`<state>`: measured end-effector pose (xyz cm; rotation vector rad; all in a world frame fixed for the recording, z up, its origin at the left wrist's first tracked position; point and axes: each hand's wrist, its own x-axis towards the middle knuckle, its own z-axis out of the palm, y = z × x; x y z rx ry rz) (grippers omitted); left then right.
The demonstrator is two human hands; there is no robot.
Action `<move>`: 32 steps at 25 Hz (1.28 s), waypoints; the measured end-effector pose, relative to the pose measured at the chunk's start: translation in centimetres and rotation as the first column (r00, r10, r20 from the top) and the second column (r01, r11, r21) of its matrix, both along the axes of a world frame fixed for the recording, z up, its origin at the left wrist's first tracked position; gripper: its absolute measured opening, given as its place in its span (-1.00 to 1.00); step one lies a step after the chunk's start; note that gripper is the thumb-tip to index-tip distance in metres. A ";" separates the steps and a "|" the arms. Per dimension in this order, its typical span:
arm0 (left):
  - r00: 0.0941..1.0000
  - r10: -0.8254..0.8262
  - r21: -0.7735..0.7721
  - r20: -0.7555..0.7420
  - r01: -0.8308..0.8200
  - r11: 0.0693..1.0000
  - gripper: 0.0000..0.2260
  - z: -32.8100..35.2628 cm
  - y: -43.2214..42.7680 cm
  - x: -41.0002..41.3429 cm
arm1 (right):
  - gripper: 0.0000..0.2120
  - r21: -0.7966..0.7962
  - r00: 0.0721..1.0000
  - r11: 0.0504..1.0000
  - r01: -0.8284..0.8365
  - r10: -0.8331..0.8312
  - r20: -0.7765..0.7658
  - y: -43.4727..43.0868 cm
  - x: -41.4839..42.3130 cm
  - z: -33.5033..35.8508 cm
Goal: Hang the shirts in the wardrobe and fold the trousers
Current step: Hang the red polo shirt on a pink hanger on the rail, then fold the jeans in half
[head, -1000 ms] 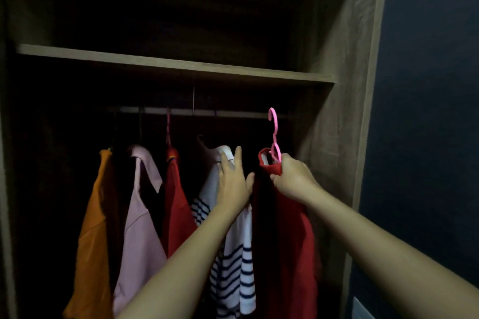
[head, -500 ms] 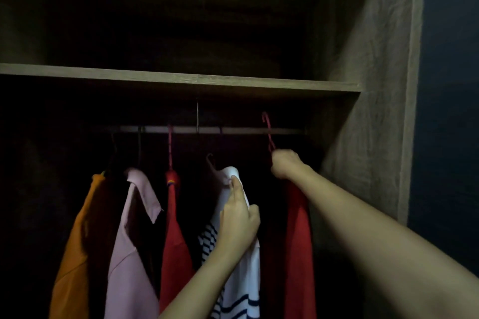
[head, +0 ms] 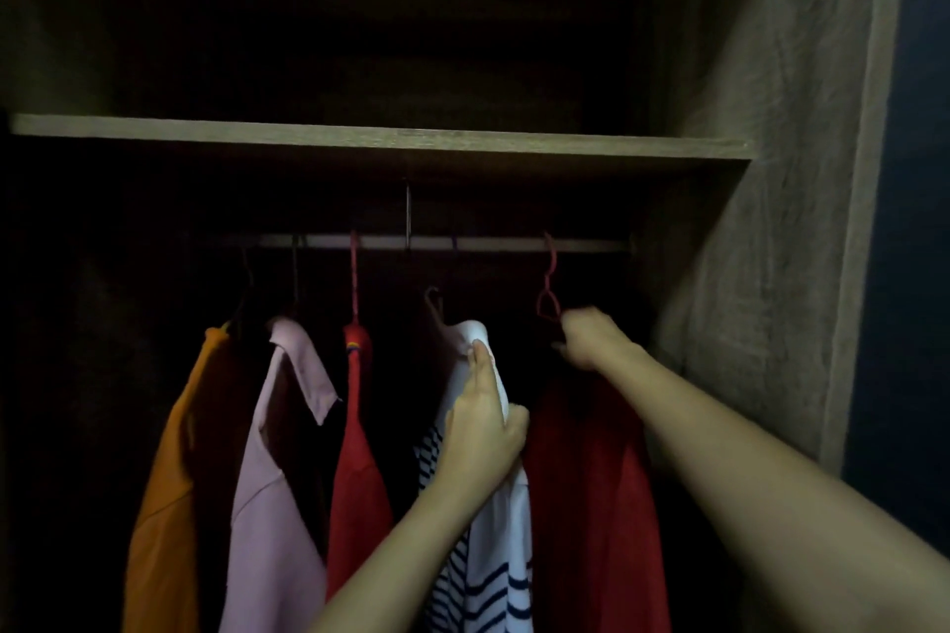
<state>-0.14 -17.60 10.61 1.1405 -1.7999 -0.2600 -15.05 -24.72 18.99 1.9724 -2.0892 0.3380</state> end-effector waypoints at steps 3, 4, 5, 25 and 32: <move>0.998 -0.063 -0.045 -0.011 0.063 0.997 -0.28 -0.6 1.5 1.5 | -0.61 -0.204 0.997 0.979 -0.024 0.038 0.065 2.3 0.5 -0.3; 0.997 -0.064 -0.071 -0.034 0.061 0.996 -0.31 -1.0 2.2 2.4 | -0.63 -0.315 0.994 0.947 -0.059 0.085 0.070 3.2 0.9 -0.6; 0.997 -0.050 -0.091 -0.063 0.044 0.995 -0.35 -1.6 3.0 3.6 | -0.63 -0.417 0.986 0.902 -0.111 0.151 0.065 4.2 1.5 -1.2; 0.646 0.739 0.701 0.193 -0.618 0.357 -0.29 -40.7 46.2 40.3 | -0.60 0.249 0.256 0.200 -0.948 0.942 0.216 33.8 42.0 -42.0; 0.420 0.832 0.834 0.363 -0.545 -0.089 -0.33 -57.2 61.6 41.5 | -0.51 0.523 0.087 -0.096 -0.847 0.945 0.315 43.2 53.9 -58.6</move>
